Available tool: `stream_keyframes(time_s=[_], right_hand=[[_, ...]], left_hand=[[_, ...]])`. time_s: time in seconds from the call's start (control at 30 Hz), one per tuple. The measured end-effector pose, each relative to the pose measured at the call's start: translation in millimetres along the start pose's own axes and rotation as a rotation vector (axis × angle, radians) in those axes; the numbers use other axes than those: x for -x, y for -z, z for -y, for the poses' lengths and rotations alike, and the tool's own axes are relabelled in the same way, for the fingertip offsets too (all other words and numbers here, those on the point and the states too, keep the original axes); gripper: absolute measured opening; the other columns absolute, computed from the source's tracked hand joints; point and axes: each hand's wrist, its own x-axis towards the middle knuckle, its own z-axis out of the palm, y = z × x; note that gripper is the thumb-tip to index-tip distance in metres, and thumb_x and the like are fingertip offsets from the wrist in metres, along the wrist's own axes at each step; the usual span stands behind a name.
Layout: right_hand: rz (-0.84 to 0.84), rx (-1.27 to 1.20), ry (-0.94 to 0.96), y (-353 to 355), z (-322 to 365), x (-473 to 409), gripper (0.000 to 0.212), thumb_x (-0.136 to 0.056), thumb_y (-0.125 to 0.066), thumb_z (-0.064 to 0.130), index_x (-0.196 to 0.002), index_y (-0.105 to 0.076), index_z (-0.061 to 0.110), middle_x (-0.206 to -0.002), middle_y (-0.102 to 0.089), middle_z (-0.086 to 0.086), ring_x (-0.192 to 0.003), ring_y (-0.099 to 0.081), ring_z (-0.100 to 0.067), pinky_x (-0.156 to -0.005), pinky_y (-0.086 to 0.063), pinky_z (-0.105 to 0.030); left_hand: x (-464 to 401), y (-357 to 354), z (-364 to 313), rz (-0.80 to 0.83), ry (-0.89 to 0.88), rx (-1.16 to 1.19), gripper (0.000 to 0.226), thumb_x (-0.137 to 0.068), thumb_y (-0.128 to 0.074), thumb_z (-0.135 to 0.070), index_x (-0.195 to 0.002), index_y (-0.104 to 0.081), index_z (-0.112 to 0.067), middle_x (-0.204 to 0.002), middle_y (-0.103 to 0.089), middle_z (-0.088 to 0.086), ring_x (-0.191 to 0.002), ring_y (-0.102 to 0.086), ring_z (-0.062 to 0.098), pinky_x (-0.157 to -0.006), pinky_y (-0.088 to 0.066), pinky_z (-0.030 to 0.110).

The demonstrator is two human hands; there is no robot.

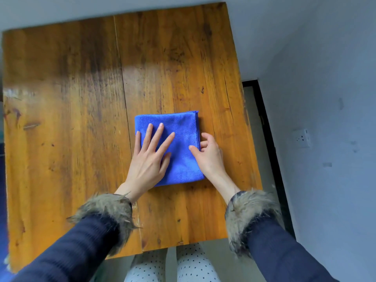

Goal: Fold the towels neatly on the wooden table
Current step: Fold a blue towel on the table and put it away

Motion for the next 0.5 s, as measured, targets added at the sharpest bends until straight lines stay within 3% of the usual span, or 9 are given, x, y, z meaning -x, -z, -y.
stream_keyframes(time_s=[0.1,0.27,0.4,0.5], right_hand=[[-0.052,0.037,0.013,-3,9,-10,0.04,-0.088,-0.058,0.017,-0.127,-0.05,0.012,-0.106,-0.065,-0.001,-0.101,-0.059,-0.023,-0.086,-0.043,-0.03],[-0.142,0.095,0.152,-5,4,-12,0.027,-0.088,-0.053,0.008,-0.114,-0.056,0.008,-0.112,-0.06,-0.008,-0.104,-0.056,-0.024,-0.092,-0.041,-0.033],[-0.331,0.394,0.543,-14,-6,-10,0.039,-0.087,-0.041,0.012,-0.122,-0.053,0.002,-0.129,-0.051,-0.016,-0.124,-0.045,-0.031,-0.106,-0.032,-0.038],[-0.243,0.693,0.715,-30,-11,-18,0.051,-0.089,-0.035,0.023,-0.136,-0.042,0.006,-0.147,-0.036,-0.014,-0.139,-0.027,-0.028,-0.113,-0.018,-0.047]], left_hand=[[-7,-5,0,0.0,-0.004,-0.083,0.049,-0.094,-0.035,-0.034,-0.142,-0.035,-0.024,-0.152,-0.028,0.013,-0.141,-0.019,0.036,-0.113,-0.009,0.055],[-16,-5,-2,-0.034,0.068,-0.09,0.053,-0.093,-0.035,-0.041,-0.143,-0.033,-0.025,-0.154,-0.023,0.012,-0.142,-0.015,0.033,-0.114,-0.007,0.055],[-21,-8,1,-0.036,0.079,-0.076,0.053,-0.093,-0.034,-0.042,-0.143,-0.033,-0.025,-0.154,-0.022,0.012,-0.143,-0.014,0.033,-0.114,-0.007,0.055],[-25,-10,3,-0.099,0.101,-0.003,0.051,-0.093,-0.037,-0.038,-0.141,-0.036,-0.022,-0.154,-0.022,0.013,-0.143,-0.014,0.03,-0.115,-0.007,0.051]])
